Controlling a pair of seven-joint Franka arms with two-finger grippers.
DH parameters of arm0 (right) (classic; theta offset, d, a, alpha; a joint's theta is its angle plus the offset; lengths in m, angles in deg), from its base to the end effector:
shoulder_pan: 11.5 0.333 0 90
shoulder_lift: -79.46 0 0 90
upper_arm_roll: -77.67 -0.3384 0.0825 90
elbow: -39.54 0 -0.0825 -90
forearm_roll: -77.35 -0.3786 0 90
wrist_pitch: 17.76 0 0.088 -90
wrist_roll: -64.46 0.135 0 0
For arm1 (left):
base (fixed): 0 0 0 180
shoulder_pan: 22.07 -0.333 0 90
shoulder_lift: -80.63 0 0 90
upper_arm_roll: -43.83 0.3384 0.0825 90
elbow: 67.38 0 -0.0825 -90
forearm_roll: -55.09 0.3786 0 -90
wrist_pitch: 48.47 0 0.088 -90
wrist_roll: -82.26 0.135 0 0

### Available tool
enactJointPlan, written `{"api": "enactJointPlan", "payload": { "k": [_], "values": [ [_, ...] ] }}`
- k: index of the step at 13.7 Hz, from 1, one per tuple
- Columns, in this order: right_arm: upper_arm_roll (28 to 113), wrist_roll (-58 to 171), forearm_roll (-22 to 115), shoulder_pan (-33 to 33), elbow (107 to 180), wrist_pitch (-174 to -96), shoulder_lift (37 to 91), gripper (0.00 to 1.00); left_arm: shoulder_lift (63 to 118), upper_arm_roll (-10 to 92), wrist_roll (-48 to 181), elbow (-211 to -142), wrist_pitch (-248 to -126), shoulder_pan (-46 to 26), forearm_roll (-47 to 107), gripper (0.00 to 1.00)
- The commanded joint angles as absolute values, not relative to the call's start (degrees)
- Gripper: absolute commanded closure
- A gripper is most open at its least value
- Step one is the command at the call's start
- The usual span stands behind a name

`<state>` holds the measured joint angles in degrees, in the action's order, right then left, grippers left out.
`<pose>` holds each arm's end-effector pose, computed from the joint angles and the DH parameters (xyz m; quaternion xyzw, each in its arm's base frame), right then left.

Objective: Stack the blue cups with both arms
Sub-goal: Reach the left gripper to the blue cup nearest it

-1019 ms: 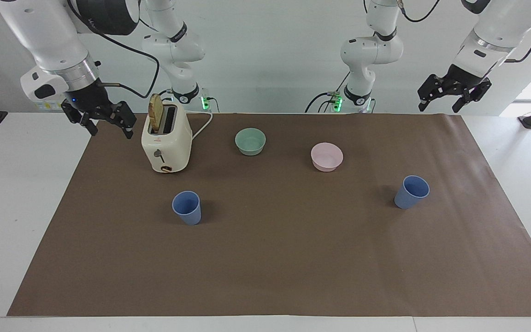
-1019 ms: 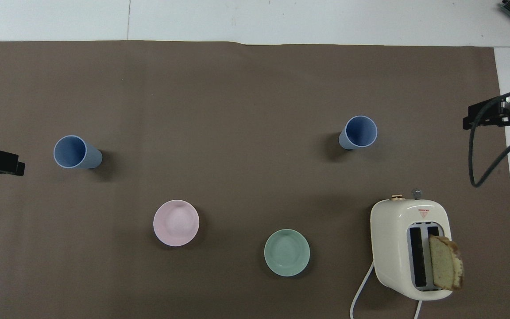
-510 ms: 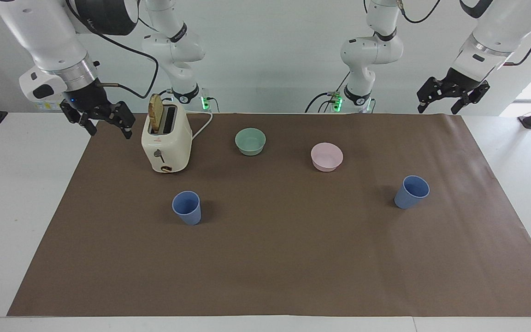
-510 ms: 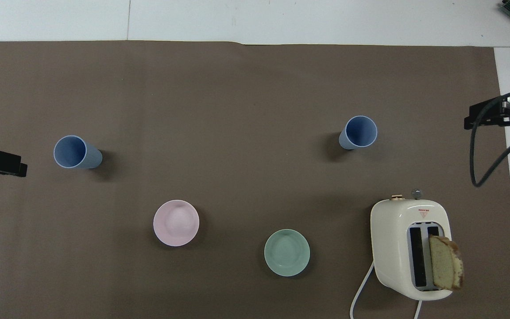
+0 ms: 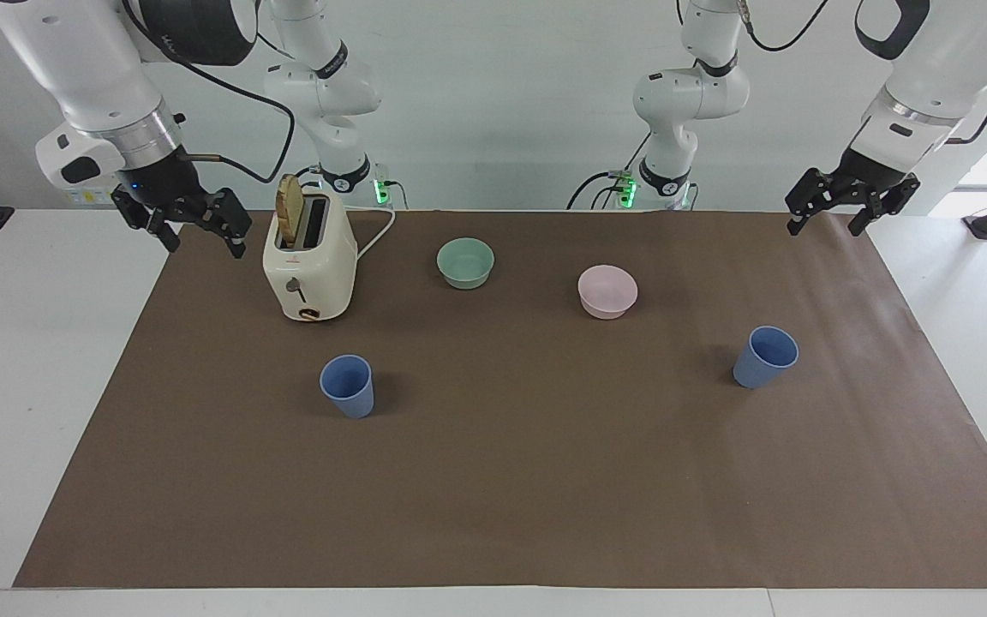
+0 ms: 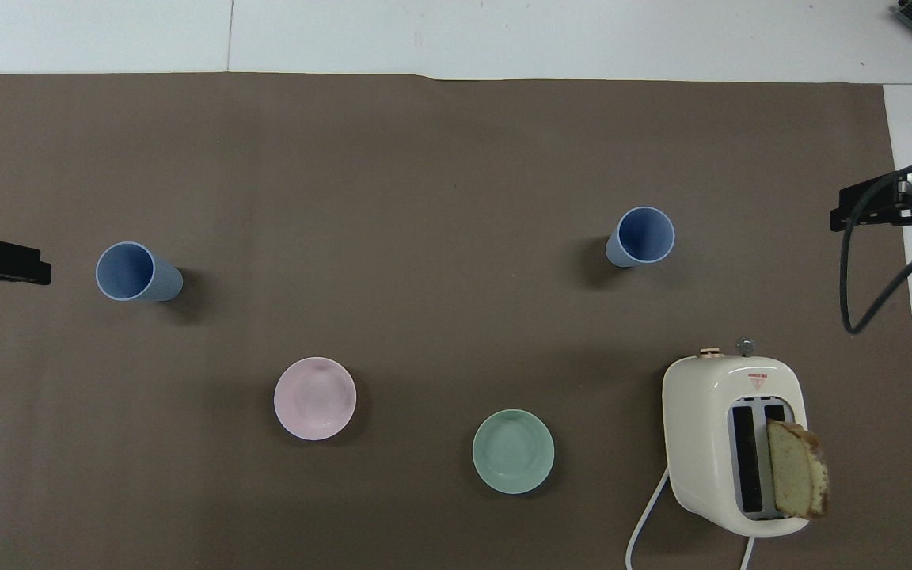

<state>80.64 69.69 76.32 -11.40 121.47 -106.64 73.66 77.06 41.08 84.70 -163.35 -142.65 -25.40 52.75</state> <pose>0.5814 -0.0250 0.6256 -0.9975 0.0702 -0.0100 0.0066 0.5352 -0.0006 0.6103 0.9996 -0.0150 0.0160 0.0185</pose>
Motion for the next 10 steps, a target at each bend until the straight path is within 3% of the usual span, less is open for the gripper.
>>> {"api": "enactJointPlan", "payload": {
  "k": [1, 4, 10],
  "values": [
    [80.3, 69.1, 75.9, -12.0, 123.0, -107.2, 74.9, 0.00, 80.2, 40.9, 85.4, -164.5, -148.0, -27.0, 54.0, 0.00],
    [80.3, 69.1, 75.9, -12.0, 123.0, -107.2, 74.9, 0.00, 82.4, 40.9, 85.4, -165.1, -151.0, -28.5, 54.1, 0.00],
    [80.3, 69.1, 75.9, -12.0, 123.0, -107.1, 74.9, 0.00, 84.6, 40.9, 85.2, -173.5, -161.0, -31.6, 54.1, 0.00]
  ]
}}
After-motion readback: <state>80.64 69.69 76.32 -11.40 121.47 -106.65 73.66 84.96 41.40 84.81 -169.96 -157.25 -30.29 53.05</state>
